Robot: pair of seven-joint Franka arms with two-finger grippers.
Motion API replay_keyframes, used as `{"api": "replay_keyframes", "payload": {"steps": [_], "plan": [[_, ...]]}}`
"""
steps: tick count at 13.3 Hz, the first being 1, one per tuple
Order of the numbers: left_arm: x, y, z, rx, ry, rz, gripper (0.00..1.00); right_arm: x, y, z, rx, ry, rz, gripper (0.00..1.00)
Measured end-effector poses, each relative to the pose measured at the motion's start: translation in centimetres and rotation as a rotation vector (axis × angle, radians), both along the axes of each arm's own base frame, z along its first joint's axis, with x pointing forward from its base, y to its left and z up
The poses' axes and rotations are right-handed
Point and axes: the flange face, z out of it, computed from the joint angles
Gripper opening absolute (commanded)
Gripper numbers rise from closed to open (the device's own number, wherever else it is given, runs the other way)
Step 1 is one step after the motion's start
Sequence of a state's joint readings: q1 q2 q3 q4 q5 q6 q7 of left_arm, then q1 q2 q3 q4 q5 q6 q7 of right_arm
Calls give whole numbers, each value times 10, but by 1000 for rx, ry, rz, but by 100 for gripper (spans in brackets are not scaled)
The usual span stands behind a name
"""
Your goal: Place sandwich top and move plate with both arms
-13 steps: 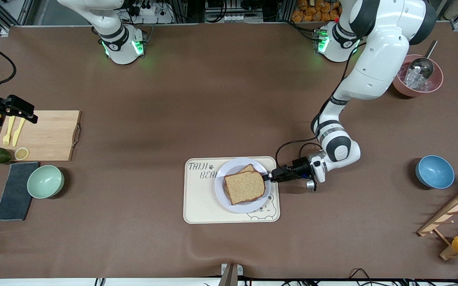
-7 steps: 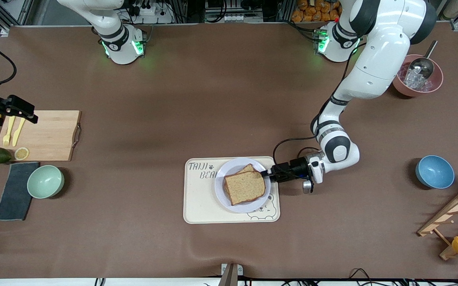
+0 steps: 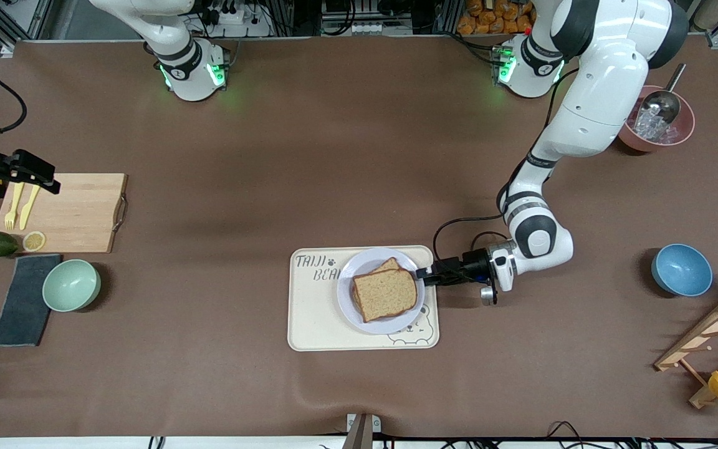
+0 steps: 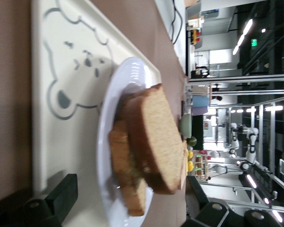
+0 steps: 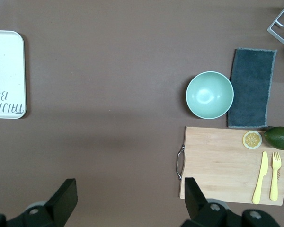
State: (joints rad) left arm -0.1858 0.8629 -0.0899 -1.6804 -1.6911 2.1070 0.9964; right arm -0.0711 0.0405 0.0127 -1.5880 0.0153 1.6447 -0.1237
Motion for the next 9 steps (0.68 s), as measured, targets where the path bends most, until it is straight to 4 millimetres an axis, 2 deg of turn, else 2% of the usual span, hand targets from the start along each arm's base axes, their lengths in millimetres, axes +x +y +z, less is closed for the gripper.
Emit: {"api": "replay_keyframes", "payload": {"steps": [4,9], "plan": [[3,4,7,34,78,-25,100,0,0,0,0,0,0,100],[14,9,42,64,133,-32,100,0,-1,0,0,-1,-1,100]]}}
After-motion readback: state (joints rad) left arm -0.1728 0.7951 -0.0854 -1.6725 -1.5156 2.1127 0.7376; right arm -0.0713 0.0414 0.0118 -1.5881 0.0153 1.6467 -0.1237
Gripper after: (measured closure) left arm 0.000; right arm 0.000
